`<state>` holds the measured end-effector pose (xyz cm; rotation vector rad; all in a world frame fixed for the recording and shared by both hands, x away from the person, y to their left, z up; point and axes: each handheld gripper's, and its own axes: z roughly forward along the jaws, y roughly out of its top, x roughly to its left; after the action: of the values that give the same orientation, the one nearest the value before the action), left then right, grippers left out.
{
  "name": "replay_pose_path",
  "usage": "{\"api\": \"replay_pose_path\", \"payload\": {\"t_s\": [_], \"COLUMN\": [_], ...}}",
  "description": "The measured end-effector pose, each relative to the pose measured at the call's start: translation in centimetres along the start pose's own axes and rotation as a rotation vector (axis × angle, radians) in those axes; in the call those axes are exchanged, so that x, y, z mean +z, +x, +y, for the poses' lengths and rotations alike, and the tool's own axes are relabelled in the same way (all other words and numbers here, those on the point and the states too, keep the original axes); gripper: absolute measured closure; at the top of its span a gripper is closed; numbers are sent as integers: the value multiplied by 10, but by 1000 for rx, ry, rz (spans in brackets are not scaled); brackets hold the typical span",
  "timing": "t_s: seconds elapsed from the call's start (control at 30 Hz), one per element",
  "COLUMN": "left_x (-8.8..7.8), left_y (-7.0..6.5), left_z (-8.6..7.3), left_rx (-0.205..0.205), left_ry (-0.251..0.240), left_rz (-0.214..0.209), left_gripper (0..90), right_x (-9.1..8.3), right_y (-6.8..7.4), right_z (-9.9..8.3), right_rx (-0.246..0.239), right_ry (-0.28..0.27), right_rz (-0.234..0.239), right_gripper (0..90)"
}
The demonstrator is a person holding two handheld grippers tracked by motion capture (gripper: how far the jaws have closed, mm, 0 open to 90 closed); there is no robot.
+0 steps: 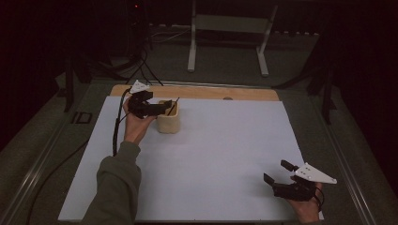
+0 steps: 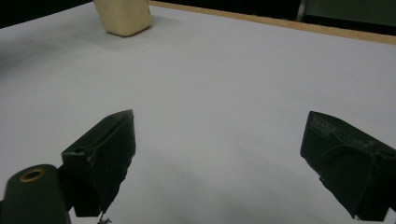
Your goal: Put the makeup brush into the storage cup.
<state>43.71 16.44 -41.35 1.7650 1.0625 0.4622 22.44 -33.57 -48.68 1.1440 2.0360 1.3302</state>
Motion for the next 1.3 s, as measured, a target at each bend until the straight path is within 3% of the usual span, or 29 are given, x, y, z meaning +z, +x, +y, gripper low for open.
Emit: {"api": "replay_pose_path", "payload": {"t_s": [0.53,1.3], "left_x": [-13,-54], "left_y": [1,-1], "left_z": [-1,-13], "left_rx": [9,44], "left_ry": [4,-36], "left_rz": [1,0], "left_gripper": [29,25], "right_x": [-1,0], "right_y": [1,3], "right_z": [0,1], "right_rx": [-2,-8], "right_ry": [-1,2], "right_rz": [-3,-3], "right_gripper": [103,103]}}
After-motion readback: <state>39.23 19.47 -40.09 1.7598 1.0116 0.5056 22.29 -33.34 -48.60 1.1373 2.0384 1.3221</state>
